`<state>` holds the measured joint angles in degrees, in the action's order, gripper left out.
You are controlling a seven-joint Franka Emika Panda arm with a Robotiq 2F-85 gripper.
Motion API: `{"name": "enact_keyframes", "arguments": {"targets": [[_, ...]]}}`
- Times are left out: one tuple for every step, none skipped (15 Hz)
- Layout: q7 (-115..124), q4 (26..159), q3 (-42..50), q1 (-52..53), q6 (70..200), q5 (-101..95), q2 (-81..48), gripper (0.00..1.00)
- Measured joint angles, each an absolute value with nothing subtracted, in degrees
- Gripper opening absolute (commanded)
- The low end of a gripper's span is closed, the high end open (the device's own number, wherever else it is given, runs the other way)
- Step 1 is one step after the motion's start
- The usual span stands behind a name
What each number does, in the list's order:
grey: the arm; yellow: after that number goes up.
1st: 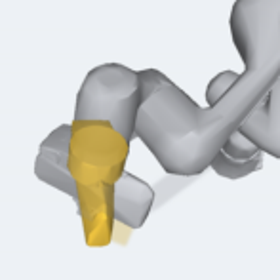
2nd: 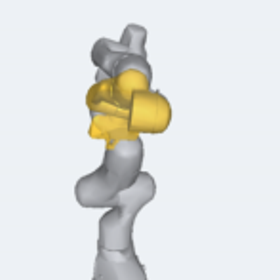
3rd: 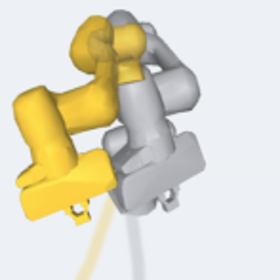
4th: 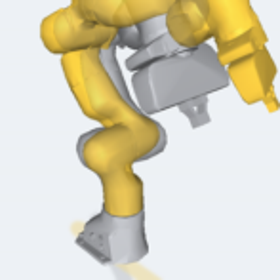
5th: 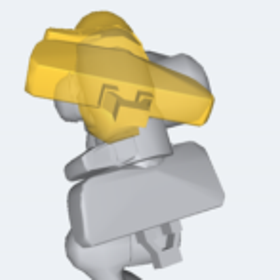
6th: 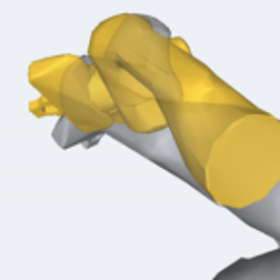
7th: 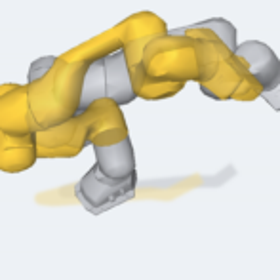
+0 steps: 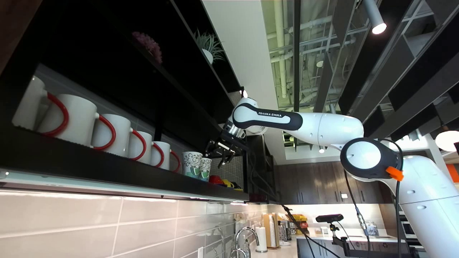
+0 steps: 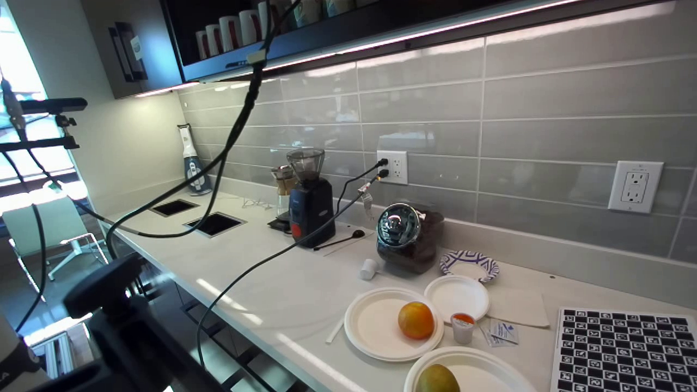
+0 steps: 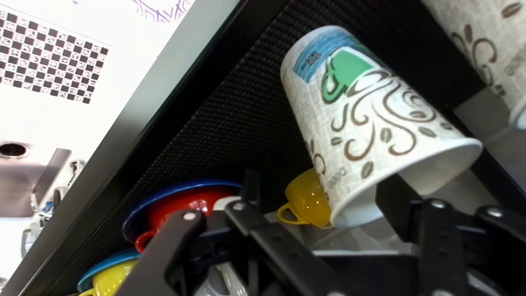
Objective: Unstack the coffee cups then place the cup on the right in the cup on the left.
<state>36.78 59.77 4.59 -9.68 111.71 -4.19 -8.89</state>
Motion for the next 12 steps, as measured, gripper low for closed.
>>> {"name": "enact_keyframes", "arguments": {"targets": [[36.8, 59.8, 4.6, -9.7, 111.7, -4.2, -8.9, 0.36], [36.8, 59.8, 4.6, -9.7, 111.7, -4.2, -8.9, 0.31], [36.8, 59.7, 4.6, -9.6, 111.7, -4.2, -8.9, 0.24], [36.8, 59.7, 4.6, -9.6, 111.7, -4.2, -8.9, 0.16], [36.8, 59.7, 4.6, -9.6, 111.7, -4.2, -8.9, 0.1], [36.8, 59.7, 4.6, -9.6, 111.7, -4.2, -8.8, 0.02], [36.8, 59.7, 4.6, -9.6, 111.7, -4.2, -8.8, 0.01], [36.8, 59.7, 4.6, -9.6, 111.7, -4.1, -8.7, 0.0], [36.8, 59.6, 4.6, -9.6, 111.7, -4.1, -8.7, 0.0], [36.8, 59.5, 4.6, -9.7, 111.7, -4.1, -8.5, 0.0], [36.8, 59.3, 4.6, -9.7, 111.7, -4.1, -8.4, 0.01], [36.8, 59.1, 4.7, -9.7, 111.7, -4.1, -8.1, 0.01]]}}
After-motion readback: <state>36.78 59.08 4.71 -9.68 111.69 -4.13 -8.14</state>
